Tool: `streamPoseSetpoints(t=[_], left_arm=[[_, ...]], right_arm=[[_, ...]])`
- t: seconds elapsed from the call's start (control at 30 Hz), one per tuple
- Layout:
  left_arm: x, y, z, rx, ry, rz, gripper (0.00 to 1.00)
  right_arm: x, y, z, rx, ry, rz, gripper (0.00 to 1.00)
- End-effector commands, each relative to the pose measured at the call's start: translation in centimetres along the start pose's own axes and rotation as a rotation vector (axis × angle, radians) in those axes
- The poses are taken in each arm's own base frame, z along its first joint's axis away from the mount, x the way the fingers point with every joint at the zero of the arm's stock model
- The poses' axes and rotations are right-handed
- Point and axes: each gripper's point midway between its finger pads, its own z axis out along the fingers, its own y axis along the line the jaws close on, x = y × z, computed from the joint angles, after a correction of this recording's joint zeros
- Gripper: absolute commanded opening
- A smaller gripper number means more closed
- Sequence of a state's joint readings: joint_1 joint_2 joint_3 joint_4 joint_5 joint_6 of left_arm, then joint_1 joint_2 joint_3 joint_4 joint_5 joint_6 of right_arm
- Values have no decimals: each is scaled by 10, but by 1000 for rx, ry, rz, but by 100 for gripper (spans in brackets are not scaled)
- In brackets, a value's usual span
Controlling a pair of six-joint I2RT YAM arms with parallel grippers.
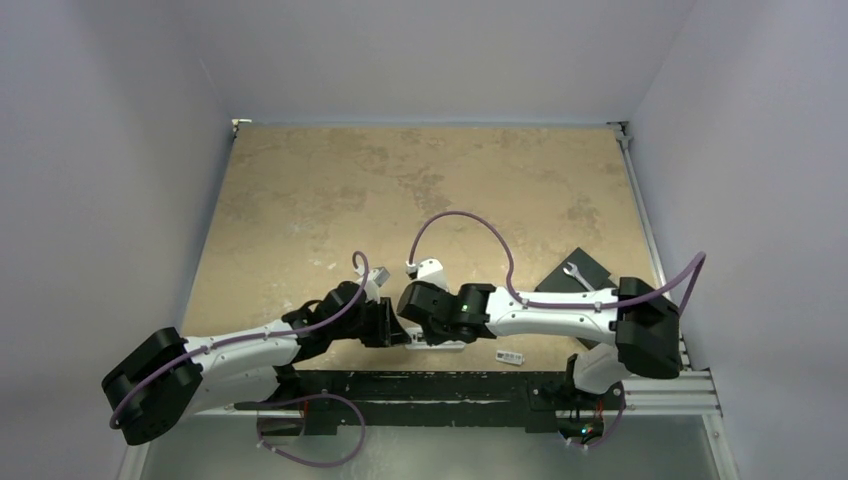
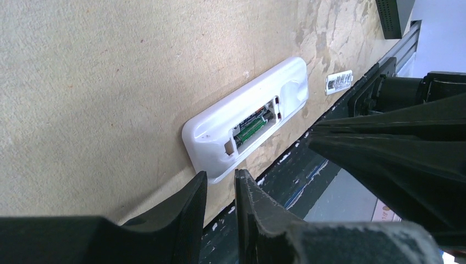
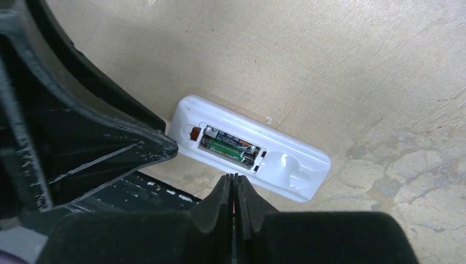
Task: Load the batteries into the remote control
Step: Load the battery into the remote control.
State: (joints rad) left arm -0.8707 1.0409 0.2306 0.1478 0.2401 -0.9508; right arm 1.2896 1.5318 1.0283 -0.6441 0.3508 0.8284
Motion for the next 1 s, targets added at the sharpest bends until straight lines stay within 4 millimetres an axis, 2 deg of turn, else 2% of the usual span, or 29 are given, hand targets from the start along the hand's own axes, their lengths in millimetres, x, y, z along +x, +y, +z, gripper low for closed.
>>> streamPoseSetpoints(t=[0.0, 0.37, 0.57, 0.7, 0.83, 0.97], left_arm=[[-6, -9, -2, 26, -13, 5, 26], [-23, -24, -7, 12, -36, 36, 50], [-41, -29, -9, -48, -58, 88, 56], [-54, -30, -6, -103, -69, 126, 53], [-67, -38, 0, -117, -77, 158, 42], [-72, -36, 10, -147, -66, 180, 29]], right_arm=[[-12, -2, -16, -6, -54, 43, 11], [6, -23, -24, -34, -73, 105, 17], [24, -32, -22, -49, -38, 114, 9], [37, -34, -17, -72, -14, 130, 0], [49, -32, -12, -106, 9, 151, 0], [57, -32, -6, -119, 22, 168, 0]])
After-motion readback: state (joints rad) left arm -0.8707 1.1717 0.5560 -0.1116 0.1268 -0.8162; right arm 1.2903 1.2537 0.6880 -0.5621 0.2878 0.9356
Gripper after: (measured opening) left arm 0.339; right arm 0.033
